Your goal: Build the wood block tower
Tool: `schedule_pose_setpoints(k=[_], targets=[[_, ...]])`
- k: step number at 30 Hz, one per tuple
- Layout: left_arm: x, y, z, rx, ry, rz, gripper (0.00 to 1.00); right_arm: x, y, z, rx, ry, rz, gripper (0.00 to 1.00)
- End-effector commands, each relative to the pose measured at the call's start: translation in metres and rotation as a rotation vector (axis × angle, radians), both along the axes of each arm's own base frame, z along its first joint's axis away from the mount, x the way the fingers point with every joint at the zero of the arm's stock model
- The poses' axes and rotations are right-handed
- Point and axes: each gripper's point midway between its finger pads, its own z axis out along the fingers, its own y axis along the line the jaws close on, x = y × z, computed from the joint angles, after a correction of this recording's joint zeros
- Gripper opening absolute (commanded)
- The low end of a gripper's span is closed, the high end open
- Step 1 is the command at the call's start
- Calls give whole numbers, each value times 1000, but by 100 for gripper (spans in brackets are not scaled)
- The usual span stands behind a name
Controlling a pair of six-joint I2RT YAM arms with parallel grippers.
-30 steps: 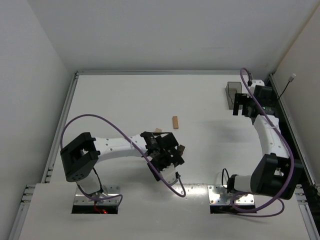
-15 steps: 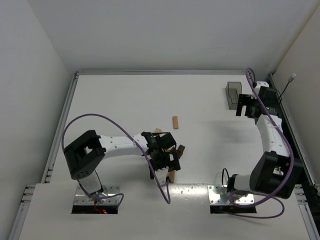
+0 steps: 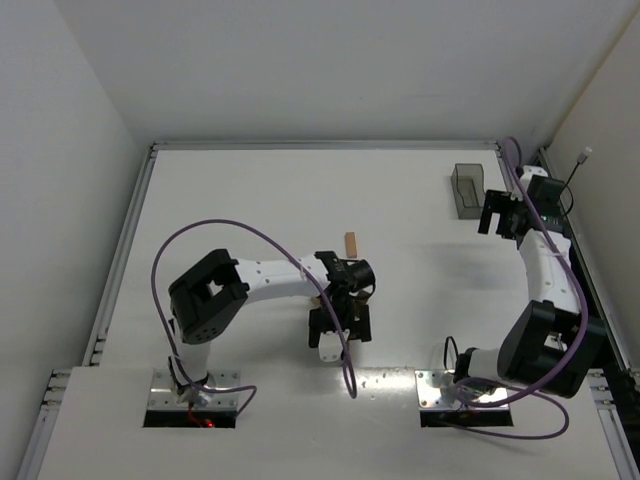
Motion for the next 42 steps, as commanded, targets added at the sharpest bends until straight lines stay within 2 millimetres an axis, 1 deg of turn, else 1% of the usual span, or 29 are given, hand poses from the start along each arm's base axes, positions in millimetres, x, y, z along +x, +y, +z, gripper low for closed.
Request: schedule_pose_setpoints(k=[1, 2, 3, 5, 7, 8, 10, 11, 12, 14, 16, 20, 21, 22, 23, 24, 25, 27, 28, 31, 32, 33, 34, 36, 37, 38, 40, 41, 42], targets=[[-22, 27, -3, 114, 64, -106, 83, 4, 0, 12, 29, -41, -2, 95], [-22, 30, -4, 128, 62, -106, 83, 3, -3, 15, 29, -41, -12, 95], [-24, 37, -7, 158, 66, -119, 80, 6, -2, 19, 32, -52, -4, 95], [-22, 33, -6, 153, 64, -128, 80, 2, -9, 20, 35, -45, -24, 95], [-21, 35, -10, 185, 73, -129, 80, 0, -8, 19, 38, -37, -25, 95], [-22, 28, -13, 186, 72, -139, 80, 1, -11, 23, 41, -48, -29, 95], [-21, 27, -16, 200, 81, -140, 80, -3, -14, 21, 45, -38, -40, 95], [-19, 23, -13, 187, 73, -149, 80, -3, -14, 21, 45, -38, -40, 95], [-20, 24, -18, 194, 79, -158, 80, -3, -14, 21, 45, -38, -40, 95], [-19, 21, -18, 179, 71, -171, 80, -4, -15, 21, 51, -41, -42, 95], [-18, 16, -15, 149, 64, -180, 80, -5, -15, 14, 59, -24, -43, 95], [-20, 11, -14, 122, 71, -195, 80, -9, -18, 13, 69, -19, -54, 95], [-24, 10, -14, 126, 72, -198, 80, -6, -19, 13, 69, -19, -54, 95], [-23, 8, -14, 118, 67, -198, 78, -6, -19, 13, 69, -19, -54, 95], [-27, 7, -14, 119, 67, -210, 75, -8, -17, 12, 79, -12, -48, 95], [-27, 7, -14, 119, 67, -210, 72, -9, -20, 12, 79, -12, -58, 95], [-30, 6, -18, 128, 72, -219, 64, -9, -20, 12, 79, -12, -58, 95], [-30, 6, -18, 128, 72, -219, 57, -11, -23, 15, 75, -21, -67, 95], [-32, 3, -16, 121, 66, -228, 52, -12, -21, 14, 85, -15, -61, 95], [-30, 1, -18, 129, 60, -221, 44, -15, -23, 10, 89, -7, -70, 95], [-32, -2, -19, 129, 60, -230, 41, -15, -23, 10, 89, -7, -70, 95], [-32, -1, -19, 133, 61, -222, 37, -15, -23, 10, 89, -7, -70, 95], [-31, -3, -20, 136, 62, -212, 29, -16, -25, 10, 95, -10, -75, 95], [-31, -3, -20, 136, 62, -212, 23, -16, -25, 10, 95, -10, -75, 95], [-30, -5, -18, 133, 60, -201, 16, -18, -28, 10, 95, -11, -84, 95], [-28, -7, -18, 132, 58, -183, 2, -18, -28, 10, 95, -11, -84, 95], [-28, -8, -21, 140, 62, -158, 0, -17, -27, 10, 95, -12, -70, 95], [-26, -10, -19, 143, 62, -132, 0, -19, -26, 4, 104, 4, -70, 95], [-25, -11, -19, 141, 61, -118, 0, -19, -26, 3, 104, 5, -70, 95]])
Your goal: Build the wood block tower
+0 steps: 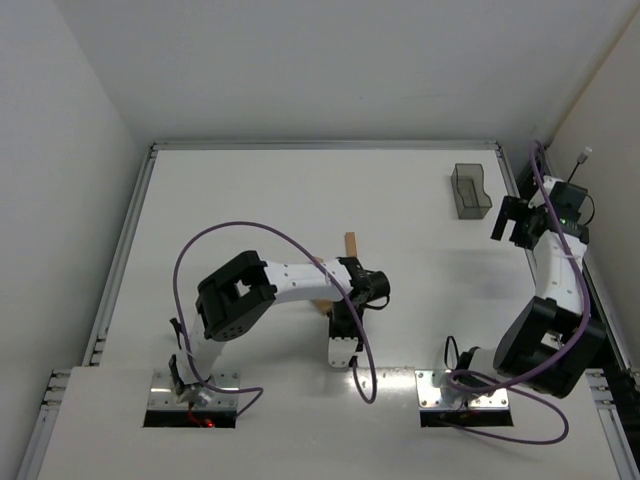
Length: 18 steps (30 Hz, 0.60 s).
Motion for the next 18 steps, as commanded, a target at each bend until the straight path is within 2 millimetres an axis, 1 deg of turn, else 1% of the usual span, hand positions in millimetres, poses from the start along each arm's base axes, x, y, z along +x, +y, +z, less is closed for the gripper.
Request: schedule_pose_setpoints(k=[1, 3, 4, 6, 7, 8, 9, 10, 11, 12, 13, 14, 15, 16, 17, 18], targets=[[-8, -13, 4, -32, 36, -9, 0, 10, -1, 12, 4, -45, 15, 95], [-3, -25, 13, -75, 21, 70, 0, 11, 0, 8, 15, -39, 21, 94], [4, -29, 16, -84, 16, 123, 0, 9, 1, 5, 27, -33, 13, 94], [8, -30, 22, -59, 13, 240, 0, 13, 4, 3, 43, -41, 29, 94], [13, -35, 33, -87, -2, 306, 0, 12, 8, -4, 53, -25, 38, 94], [22, -42, 41, -108, -1, 396, 0, 13, 10, -4, 66, -30, 38, 94], [26, -51, 50, -118, 21, 545, 0, 16, 10, -2, 66, -44, 45, 94], [34, -56, 55, -125, 29, 646, 0, 15, 14, -9, 88, -30, 43, 94], [40, -66, 71, -159, 37, 725, 0, 17, 14, -8, 96, -43, 43, 94], [49, -67, 77, -144, 81, 883, 0, 16, 15, -12, 98, -39, 43, 93], [54, -75, 93, -173, 125, 970, 0, 19, 18, -14, 105, -40, 47, 93], [57, -80, 97, -176, 150, 1065, 0, 19, 18, -14, 105, -40, 47, 93], [65, -86, 115, -199, 225, 1258, 0, 20, 20, -16, 122, -37, 47, 93], [79, -86, 124, -228, 234, 1375, 0, 21, 24, -21, 129, -24, 56, 93], [93, -86, 136, -266, 266, 1490, 0, 21, 24, -21, 135, -25, 50, 93], [101, -94, 146, -300, 358, 1688, 0, 25, 28, -20, 143, -28, 66, 93]])
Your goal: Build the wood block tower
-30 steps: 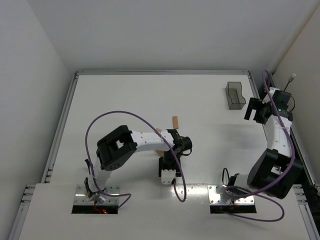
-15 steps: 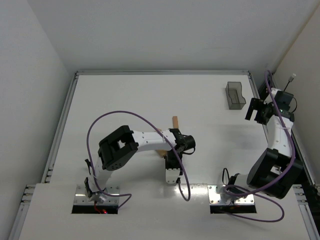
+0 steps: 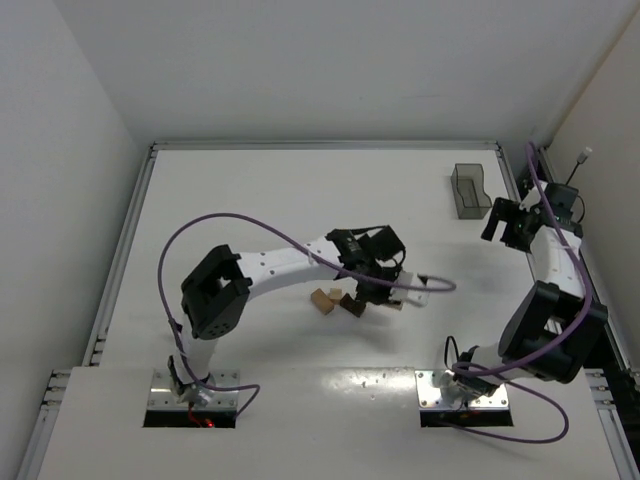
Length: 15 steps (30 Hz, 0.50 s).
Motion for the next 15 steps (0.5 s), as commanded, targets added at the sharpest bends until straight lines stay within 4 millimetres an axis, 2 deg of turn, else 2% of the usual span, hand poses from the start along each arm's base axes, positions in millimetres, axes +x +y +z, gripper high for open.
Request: schedule_pose_setpoints(k=[1, 2, 3, 5, 8, 9, 11, 12, 15], targets=[[52, -16, 88, -284, 85, 698, 0, 16, 9, -1, 37, -39, 23, 93], [64, -11, 97, -313, 77, 793, 0, 19, 11, 3, 33, -48, 34, 93], [67, -9, 102, -347, 113, 903, 0, 20, 11, 0, 38, -39, 33, 93], [85, 5, 118, -402, 98, 1046, 0, 23, 14, 0, 44, -38, 37, 93], [119, 37, 119, -436, 120, 1330, 0, 24, 16, -5, 44, -23, 40, 93], [139, 53, 118, -447, 142, 1421, 0, 23, 20, -10, 52, -5, 49, 93], [159, 62, 122, -463, 225, 1536, 0, 24, 23, -13, 63, 3, 49, 93], [178, 78, 104, -426, 243, 1630, 0, 24, 23, -16, 67, 11, 49, 93], [193, 102, 79, -372, 346, 1777, 0, 24, 27, -19, 71, 20, 58, 93]])
